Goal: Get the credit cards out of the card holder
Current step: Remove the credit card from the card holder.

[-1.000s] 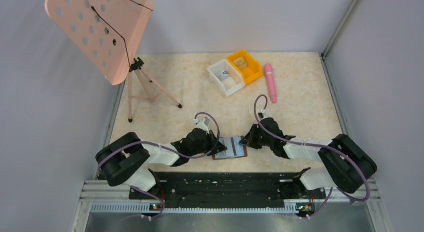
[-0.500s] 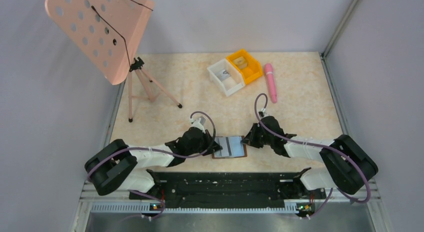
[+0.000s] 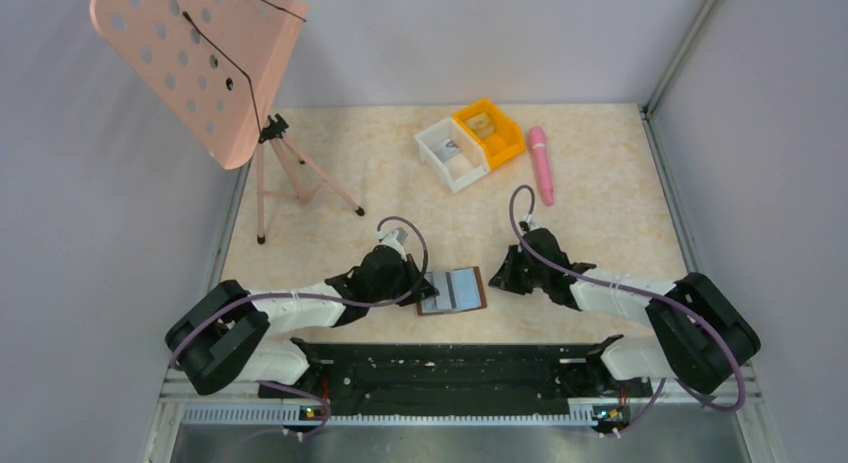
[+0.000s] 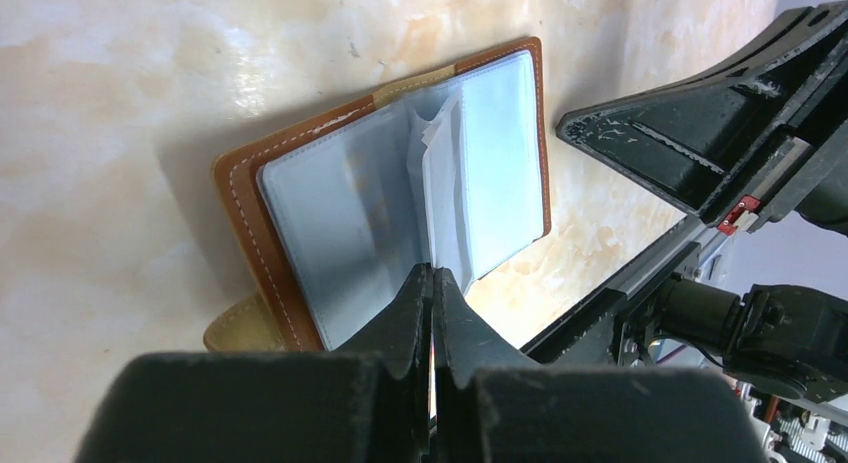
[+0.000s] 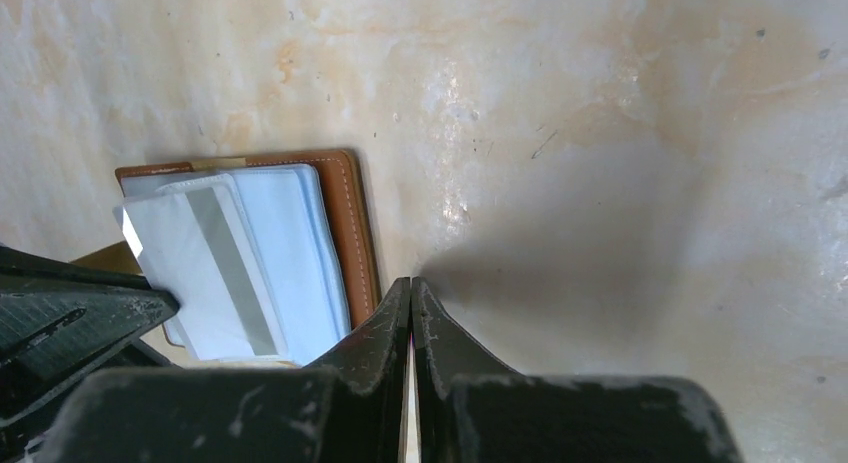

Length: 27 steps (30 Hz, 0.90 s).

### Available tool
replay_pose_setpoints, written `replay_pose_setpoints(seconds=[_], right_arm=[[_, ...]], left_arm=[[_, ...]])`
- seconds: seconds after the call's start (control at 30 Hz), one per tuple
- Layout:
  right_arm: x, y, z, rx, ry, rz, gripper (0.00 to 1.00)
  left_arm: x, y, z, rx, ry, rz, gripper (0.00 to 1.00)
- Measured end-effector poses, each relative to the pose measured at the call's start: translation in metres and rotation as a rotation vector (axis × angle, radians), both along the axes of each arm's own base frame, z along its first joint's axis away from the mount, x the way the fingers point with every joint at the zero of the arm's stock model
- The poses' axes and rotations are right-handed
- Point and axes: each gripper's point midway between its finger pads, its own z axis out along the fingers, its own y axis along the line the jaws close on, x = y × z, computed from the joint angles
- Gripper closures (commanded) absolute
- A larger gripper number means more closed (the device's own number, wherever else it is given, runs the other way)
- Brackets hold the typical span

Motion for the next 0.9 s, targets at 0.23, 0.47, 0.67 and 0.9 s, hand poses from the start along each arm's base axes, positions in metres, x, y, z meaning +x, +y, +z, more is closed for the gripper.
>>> replay_pose_setpoints(seconds=[0.23,0.47,0.67,0.9], right_arm=[[-0.001,-0.003,0.001,-0.027,0.007,0.012,0.92],[-0.007,0.004,0.038,0.043,-0.062,0.075,0.81],[-0.008,0.035,0.058,0.116,-0.098,0.185,0.78],[-0.022,0.061,0.04,0.102,-0.05,0.275,0.77]], left_arm=[[0.001,0.005,0.0,0.004,0.009,-0.01,1.0],[-0.002,0.0,0.004,-0.025,0.015,-0.044,1.0],[-0.003,-0.001,0.005,-0.036,0.023,-0.055,1.0],[-0.002,-0.002,0.006,-0.049,0.02,-0.067,1.0]])
